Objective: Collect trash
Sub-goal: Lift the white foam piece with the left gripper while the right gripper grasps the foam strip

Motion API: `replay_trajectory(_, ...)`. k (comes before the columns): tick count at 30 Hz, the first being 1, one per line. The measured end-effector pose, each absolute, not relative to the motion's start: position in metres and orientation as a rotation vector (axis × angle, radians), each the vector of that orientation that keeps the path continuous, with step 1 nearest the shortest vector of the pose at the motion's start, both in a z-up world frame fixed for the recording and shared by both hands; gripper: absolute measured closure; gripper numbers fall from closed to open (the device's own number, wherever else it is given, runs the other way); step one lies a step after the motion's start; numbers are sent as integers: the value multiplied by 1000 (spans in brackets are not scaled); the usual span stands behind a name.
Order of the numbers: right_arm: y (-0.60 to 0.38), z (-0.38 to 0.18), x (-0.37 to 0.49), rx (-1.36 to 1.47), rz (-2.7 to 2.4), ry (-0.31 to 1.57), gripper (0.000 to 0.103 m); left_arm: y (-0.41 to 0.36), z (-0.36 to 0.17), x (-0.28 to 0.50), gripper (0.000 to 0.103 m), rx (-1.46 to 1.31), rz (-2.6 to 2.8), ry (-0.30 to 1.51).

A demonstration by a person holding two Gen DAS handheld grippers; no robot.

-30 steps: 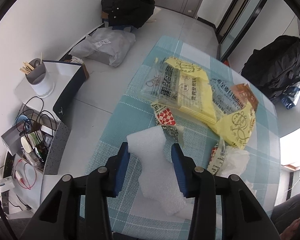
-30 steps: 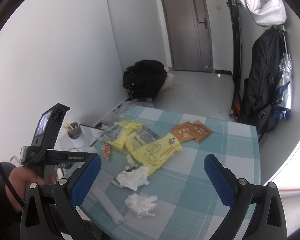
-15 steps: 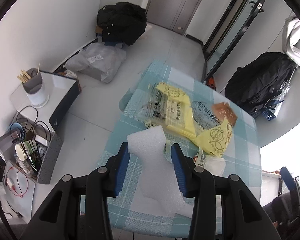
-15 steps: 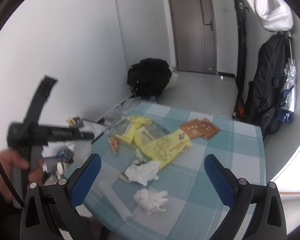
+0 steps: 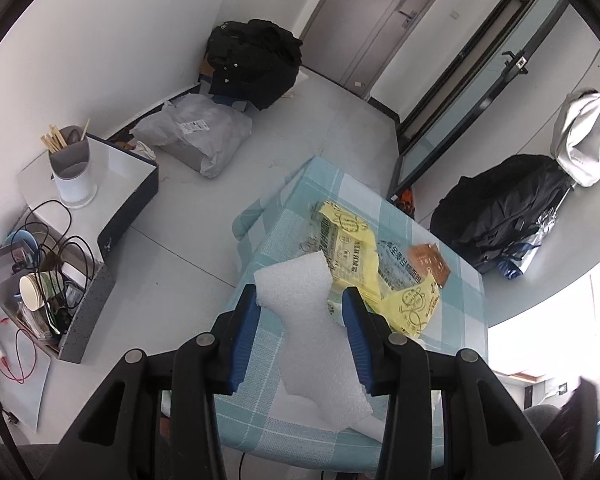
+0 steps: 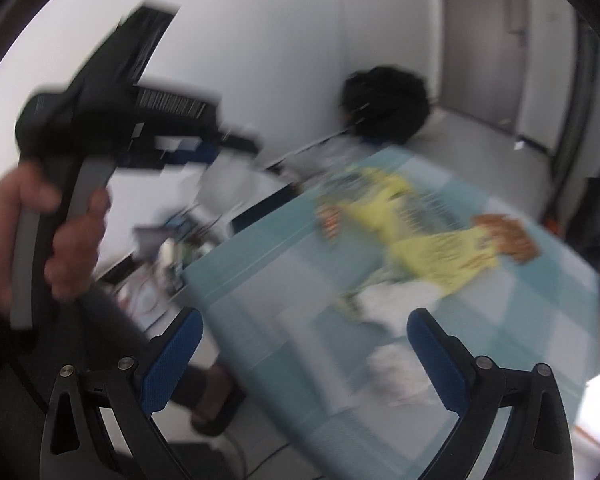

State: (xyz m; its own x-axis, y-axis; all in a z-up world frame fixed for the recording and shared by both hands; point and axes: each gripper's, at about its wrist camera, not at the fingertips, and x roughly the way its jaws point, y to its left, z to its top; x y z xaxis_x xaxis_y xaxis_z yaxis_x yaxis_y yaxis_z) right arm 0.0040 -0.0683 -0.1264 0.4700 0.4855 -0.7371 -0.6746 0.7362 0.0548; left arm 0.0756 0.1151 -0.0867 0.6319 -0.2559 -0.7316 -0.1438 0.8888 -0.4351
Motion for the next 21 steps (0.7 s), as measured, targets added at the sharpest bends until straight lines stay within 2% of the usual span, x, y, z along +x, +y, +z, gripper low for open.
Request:
replay_trajectory(4,-48,-147,4,-319,769,868,9,123,-91,75,66,-532,-65,905)
replay_trajectory(8,-35,-163,9,-381,743,897,22,126,-88,74,66,-519,-43,888)
replay_trajectory(12,-27,-171,15,-444,694,877,24,124,-87,74,66,-516,-47,885)
replay_trajectory(17,-22,-184,20,-483,694,920,50,125,-88,75,66,-521,-52,891)
replay_trajectory(21,-22,-189,20,-460,717,934,57,126,-90,76,66,-540,-54,898)
